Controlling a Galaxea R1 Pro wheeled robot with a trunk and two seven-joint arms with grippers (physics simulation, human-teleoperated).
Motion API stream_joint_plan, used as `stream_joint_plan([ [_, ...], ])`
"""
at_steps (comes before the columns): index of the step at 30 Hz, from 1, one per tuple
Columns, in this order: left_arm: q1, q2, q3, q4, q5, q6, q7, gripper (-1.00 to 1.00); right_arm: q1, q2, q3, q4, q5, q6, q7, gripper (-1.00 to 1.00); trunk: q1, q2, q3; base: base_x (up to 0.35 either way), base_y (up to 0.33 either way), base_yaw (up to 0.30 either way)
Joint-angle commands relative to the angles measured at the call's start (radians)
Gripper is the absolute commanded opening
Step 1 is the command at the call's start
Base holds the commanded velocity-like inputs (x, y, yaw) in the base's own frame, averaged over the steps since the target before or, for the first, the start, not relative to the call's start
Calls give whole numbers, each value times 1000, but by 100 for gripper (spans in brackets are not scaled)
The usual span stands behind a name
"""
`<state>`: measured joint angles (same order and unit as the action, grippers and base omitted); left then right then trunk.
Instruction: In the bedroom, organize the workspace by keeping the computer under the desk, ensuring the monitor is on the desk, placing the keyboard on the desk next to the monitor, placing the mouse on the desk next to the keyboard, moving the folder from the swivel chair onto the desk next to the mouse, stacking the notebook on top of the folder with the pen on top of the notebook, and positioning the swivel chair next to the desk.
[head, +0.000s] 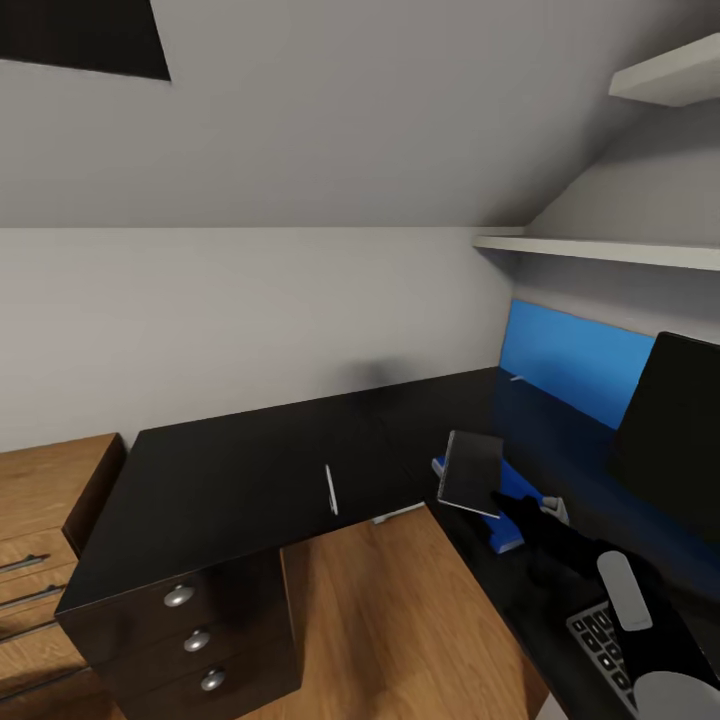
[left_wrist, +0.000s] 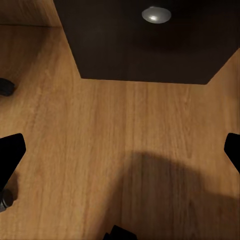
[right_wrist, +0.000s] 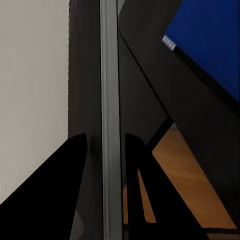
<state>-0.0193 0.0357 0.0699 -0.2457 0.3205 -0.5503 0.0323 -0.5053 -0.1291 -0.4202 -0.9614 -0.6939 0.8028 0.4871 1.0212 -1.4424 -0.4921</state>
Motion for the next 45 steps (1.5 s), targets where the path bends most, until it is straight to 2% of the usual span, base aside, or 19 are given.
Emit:
stream_joint_plan([
  [1,-1,0,4,0,-6,-2,3,100,-1,0,-3,3,-1,6,4,-100,0,-1,-1,11,-20,0],
  [13,0,0,4,0,-6,-3,2,100,-1,0,-9,88,-1,-72,2,-100,0,-1,-1,3,-125,0],
  [37,-1,3,4,0,-4,-3,3,100,-1,-3,-11,108,-1,-80,1,-100,0,-1,-1,2,-51,0],
  [45,-1,3,4,0,-5,-4,3,100,-1,-3,-10,108,0,-81,-1,-100,0,-1,-1,142,-1,0],
])
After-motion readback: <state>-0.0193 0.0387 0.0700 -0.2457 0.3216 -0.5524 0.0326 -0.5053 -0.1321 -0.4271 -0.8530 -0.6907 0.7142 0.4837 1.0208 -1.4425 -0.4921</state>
